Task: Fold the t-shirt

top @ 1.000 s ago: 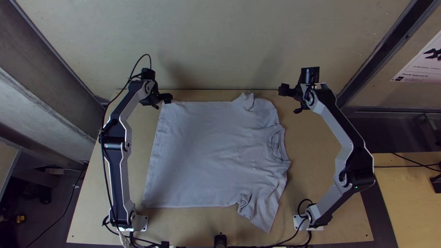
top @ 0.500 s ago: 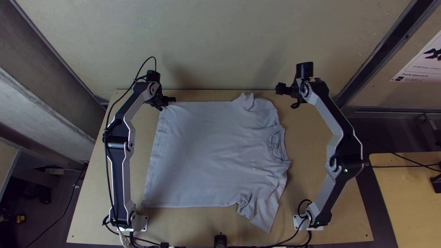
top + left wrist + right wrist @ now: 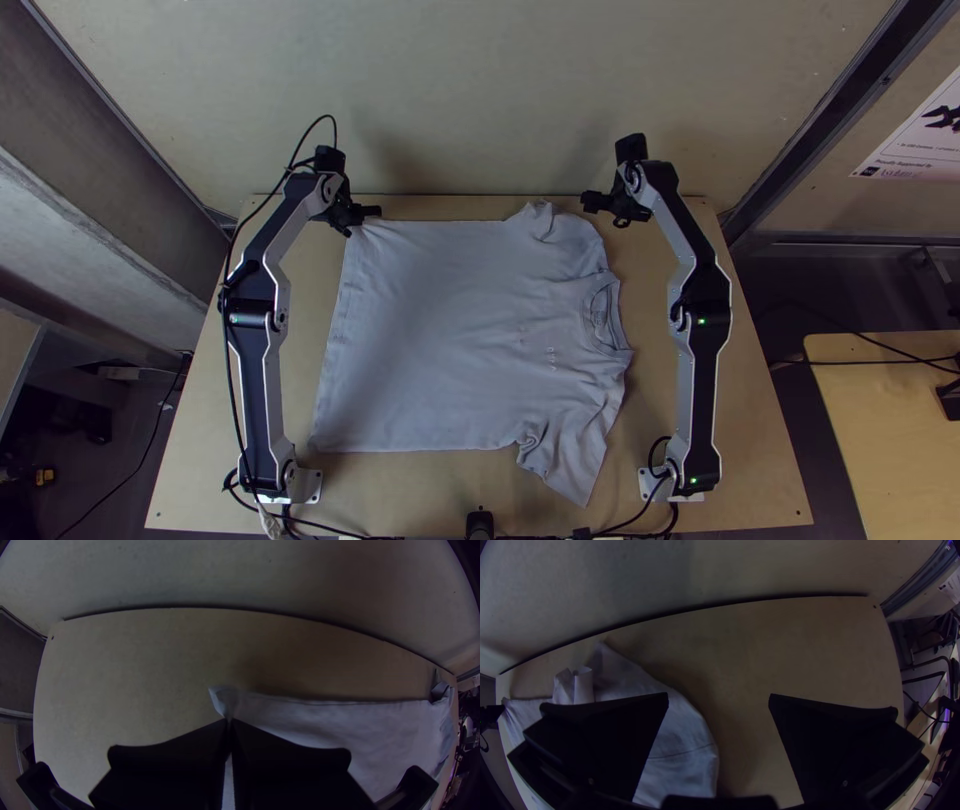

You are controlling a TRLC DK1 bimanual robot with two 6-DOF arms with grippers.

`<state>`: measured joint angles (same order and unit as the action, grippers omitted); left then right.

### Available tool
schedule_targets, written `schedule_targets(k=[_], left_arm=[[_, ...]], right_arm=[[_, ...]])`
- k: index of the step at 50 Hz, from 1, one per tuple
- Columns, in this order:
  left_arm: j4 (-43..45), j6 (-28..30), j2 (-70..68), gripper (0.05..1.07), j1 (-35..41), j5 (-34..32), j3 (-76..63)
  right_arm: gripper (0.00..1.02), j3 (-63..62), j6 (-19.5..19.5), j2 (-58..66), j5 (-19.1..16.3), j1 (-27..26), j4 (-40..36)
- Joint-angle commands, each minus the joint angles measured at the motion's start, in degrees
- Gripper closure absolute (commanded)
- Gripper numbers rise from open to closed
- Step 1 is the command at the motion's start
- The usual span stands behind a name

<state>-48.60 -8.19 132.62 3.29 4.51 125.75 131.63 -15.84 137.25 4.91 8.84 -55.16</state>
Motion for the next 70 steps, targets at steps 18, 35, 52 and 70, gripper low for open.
schedule_targets(k=[18,35,52,70], left_arm=[[-0.97,-1.22,-3.86,1.05,0.75,-0.21,-0.33],[-1.41,-1.04,-4.21,1.05,0.49,-0.21,-0.33],[-1.76,-1.13,-4.47,1.05,-0.13,-0.21,-0.42],[-1.59,-1.66,-5.26,1.05,0.14,-0.21,0.19]], right_arm=[[0.16,2.31,-0.69,5.92,-4.29,1.88,3.30],[0.70,3.37,-0.78,7.51,-7.90,3.11,4.97],[1.00,3.28,-0.86,7.15,-9.30,2.85,4.71],[1.00,1.70,-0.25,4.60,-9.13,1.79,4.44]])
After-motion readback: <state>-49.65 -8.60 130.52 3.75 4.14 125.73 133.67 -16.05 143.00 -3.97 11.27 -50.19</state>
